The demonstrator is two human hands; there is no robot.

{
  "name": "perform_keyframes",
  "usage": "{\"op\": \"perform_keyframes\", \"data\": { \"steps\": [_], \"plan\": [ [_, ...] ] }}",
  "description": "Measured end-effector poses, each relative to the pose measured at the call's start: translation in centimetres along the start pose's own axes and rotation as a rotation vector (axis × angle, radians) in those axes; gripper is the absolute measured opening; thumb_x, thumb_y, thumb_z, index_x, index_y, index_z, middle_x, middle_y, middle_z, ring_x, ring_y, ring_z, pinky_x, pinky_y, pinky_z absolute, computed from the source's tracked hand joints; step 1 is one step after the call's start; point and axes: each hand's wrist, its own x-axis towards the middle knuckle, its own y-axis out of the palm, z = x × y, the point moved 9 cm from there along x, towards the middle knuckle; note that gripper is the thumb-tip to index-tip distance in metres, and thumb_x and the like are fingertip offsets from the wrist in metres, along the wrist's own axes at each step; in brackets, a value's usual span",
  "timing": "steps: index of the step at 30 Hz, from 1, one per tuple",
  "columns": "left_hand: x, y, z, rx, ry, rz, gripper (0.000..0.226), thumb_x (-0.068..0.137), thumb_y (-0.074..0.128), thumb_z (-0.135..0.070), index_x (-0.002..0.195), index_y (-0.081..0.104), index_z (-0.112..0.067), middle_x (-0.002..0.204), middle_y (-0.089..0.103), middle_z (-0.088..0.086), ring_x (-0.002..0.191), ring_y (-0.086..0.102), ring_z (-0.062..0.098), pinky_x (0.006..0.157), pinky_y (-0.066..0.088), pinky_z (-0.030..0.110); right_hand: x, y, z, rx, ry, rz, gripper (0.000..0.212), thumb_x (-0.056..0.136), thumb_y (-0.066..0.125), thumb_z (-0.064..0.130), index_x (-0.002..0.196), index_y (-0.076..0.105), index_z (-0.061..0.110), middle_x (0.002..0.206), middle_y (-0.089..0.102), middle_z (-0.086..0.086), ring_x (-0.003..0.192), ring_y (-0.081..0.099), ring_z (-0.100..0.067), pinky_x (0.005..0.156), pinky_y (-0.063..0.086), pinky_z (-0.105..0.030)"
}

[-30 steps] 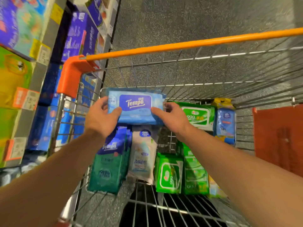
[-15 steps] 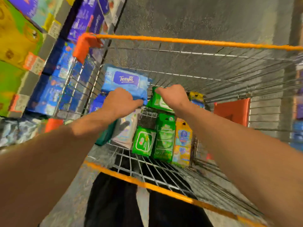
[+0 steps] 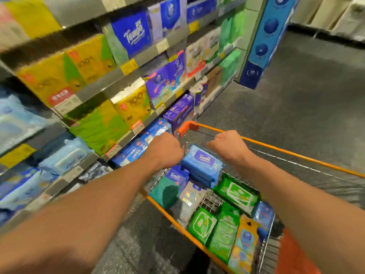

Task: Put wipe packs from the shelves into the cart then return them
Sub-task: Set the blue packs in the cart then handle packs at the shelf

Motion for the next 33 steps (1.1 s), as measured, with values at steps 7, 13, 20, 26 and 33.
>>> {"op": "perform_keyframes", "data": {
  "steps": [7,13,20,26,33],
  "plan": [
    [-13.7,-8.1,10.2,0.042,-0.165,-0.155,0.029,0.093,0.048,-0.023,0.090,0.069,-0.005,0.098,0.069,0.015,0.096,0.065,0.033,0.070,0.045,0.030,-6.9,5.7,14.2,-0.081,-0.348,0.119,0.025,0.088,0.057,0.016,0.064,0.056,0.013,0.060,0.048,0.002,0.054,0.044,-0.014,0.055,0.039,-0.023],
    [-27.6,-14.7,15.6,0.076,-0.278,-0.231,0.035,0.099,0.043,-0.019,0.086,0.067,0.002,0.098,0.068,0.026,0.097,0.064,0.037,0.077,0.048,0.040,-18.5,9.3,24.6,-0.158,-0.617,0.153,0.043,0.084,0.060,0.010,0.050,0.034,0.015,0.051,0.031,-0.002,0.055,0.031,-0.022,0.053,0.029,-0.032],
    [-44.1,-20.0,18.5,-0.023,-0.458,-0.439,0.034,0.097,0.046,-0.021,0.080,0.066,0.001,0.081,0.062,0.024,0.093,0.064,0.040,0.075,0.048,0.041,-32.4,10.8,30.8,-0.306,-0.824,0.168,0.037,0.090,0.054,0.014,0.057,0.039,0.017,0.059,0.039,0.000,0.065,0.041,-0.021,0.051,0.031,-0.024],
    [-55.3,-21.8,18.2,-0.095,-0.540,-0.593,0.028,0.092,0.051,-0.013,0.081,0.065,0.009,0.093,0.063,0.033,0.091,0.058,0.042,0.078,0.043,0.043,-42.4,11.5,33.4,-0.327,-0.960,0.226,0.020,0.093,0.051,0.017,0.074,0.054,0.010,0.072,0.051,-0.005,0.075,0.049,-0.020,0.057,0.039,-0.023],
    [-62.7,-20.7,19.8,-0.225,-0.558,-0.718,0.041,0.082,0.055,-0.009,0.050,0.030,-0.012,0.054,0.031,0.009,0.059,0.031,0.023,0.057,0.027,0.033,-49.9,12.9,33.8,-0.222,-1.039,0.305,0.030,0.088,0.053,0.012,0.059,0.045,0.013,0.057,0.040,0.001,0.058,0.040,-0.019,0.050,0.031,-0.025]
  ]
}}
